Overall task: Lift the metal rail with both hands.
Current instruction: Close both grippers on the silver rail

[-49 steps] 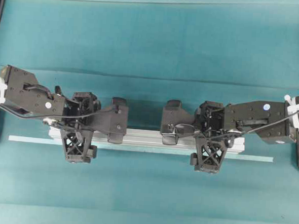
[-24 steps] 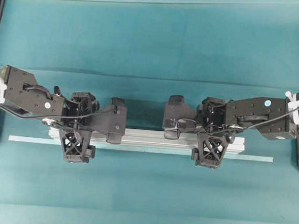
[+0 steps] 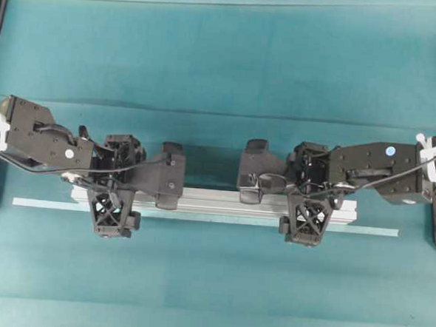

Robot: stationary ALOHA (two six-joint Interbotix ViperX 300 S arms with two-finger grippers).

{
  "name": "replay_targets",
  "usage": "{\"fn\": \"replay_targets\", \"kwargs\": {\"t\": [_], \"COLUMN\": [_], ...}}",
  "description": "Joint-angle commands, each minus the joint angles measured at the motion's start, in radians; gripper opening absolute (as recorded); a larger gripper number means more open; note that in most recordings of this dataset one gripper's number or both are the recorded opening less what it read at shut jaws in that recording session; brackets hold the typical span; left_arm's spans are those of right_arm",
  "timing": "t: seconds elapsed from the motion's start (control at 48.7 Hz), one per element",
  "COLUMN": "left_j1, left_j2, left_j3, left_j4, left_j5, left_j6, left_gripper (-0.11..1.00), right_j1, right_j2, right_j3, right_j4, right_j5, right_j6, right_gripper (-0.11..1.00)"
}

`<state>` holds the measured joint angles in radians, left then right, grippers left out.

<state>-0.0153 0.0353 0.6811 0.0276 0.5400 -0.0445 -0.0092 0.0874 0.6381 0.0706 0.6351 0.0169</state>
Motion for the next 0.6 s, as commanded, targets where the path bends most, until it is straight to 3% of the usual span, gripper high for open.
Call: {"fn": "replay_targets", "kwargs": {"t": [0.0, 0.144, 0.205, 0.575], "left_j1": [-0.005, -0.006, -0.006, -0.006], "left_j2": [-0.012, -0.012, -0.012, -0.014], "left_j3": [-0.011, -0.008, -0.008, -0.002], "left_j4": [0.000, 0.002, 0.002, 0.000], "left_j5": [0.005, 0.006, 0.006, 0.008], "left_j6": [-0.006, -0.017, -0.018, -0.017], "left_gripper": [0.77, 0.38, 0.36, 0.36], "right_j1": [0.023, 0.025, 0.023, 0.017], "right_j2": [0.008, 0.009, 0.009, 0.008], "right_j3": [-0.003, -0.003, -0.003, -0.005], "right_j4": [0.000, 0.003, 0.005, 0.005], "right_j5": [-0.008, -0.006, -0.006, -0.003], "right_j6": [-0.005, 0.006, 0.008, 0.003], "right_gripper": [0.86, 0.49, 0.37, 0.35]}}
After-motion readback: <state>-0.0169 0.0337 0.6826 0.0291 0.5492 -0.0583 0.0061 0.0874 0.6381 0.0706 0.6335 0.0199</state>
